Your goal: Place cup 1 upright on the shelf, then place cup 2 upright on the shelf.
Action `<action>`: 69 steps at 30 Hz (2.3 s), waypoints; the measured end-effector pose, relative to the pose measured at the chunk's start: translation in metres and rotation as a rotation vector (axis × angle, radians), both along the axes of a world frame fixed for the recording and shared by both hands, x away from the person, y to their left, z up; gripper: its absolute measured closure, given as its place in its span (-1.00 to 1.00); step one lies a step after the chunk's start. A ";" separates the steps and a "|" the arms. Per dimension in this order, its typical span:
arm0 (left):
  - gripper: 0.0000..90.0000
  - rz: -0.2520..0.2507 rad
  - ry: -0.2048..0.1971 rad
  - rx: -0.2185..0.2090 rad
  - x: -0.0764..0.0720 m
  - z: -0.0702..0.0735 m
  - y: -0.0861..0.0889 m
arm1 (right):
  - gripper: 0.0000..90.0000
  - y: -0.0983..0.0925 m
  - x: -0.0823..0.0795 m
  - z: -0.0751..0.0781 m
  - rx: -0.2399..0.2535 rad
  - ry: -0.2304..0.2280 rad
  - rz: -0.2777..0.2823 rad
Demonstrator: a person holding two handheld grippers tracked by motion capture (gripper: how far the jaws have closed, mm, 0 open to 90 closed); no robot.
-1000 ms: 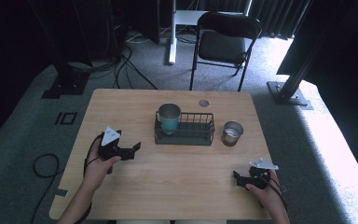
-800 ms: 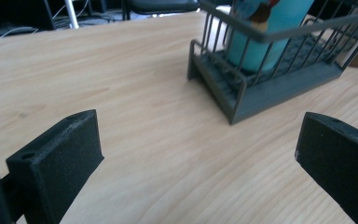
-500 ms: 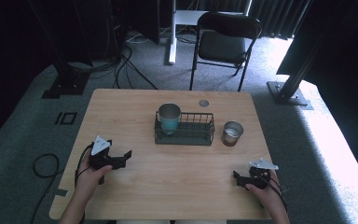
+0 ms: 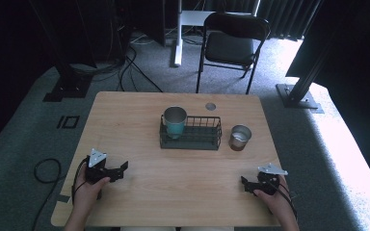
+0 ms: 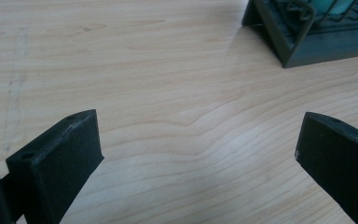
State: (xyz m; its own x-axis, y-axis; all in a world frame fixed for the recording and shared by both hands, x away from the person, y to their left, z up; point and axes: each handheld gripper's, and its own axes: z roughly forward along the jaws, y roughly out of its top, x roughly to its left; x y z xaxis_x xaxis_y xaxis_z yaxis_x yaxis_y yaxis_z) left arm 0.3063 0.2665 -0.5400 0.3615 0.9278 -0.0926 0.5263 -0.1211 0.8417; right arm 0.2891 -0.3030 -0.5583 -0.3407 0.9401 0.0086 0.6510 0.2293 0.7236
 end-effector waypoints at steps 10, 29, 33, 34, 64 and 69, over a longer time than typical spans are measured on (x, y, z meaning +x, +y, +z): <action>-0.98 0.125 0.065 0.035 -0.005 -0.005 0.012 | -0.75 0.000 0.000 0.000 0.000 0.000 0.000; -0.98 0.259 0.199 0.055 -0.013 -0.015 0.035 | -0.75 0.000 0.000 0.000 0.000 0.000 0.000; -0.98 0.257 0.214 0.095 -0.014 -0.015 0.035 | -0.75 0.000 0.000 0.000 0.000 0.000 0.000; -0.98 0.241 0.219 0.136 -0.013 -0.016 0.035 | -0.75 0.000 0.000 0.000 0.000 0.000 0.000; -0.98 0.193 0.215 0.160 -0.010 -0.016 0.033 | -0.75 -0.004 -0.005 0.000 0.000 -0.001 0.034; -0.98 0.193 0.215 0.159 -0.010 -0.016 0.034 | -0.75 -0.005 -0.006 0.000 -0.004 -0.004 0.024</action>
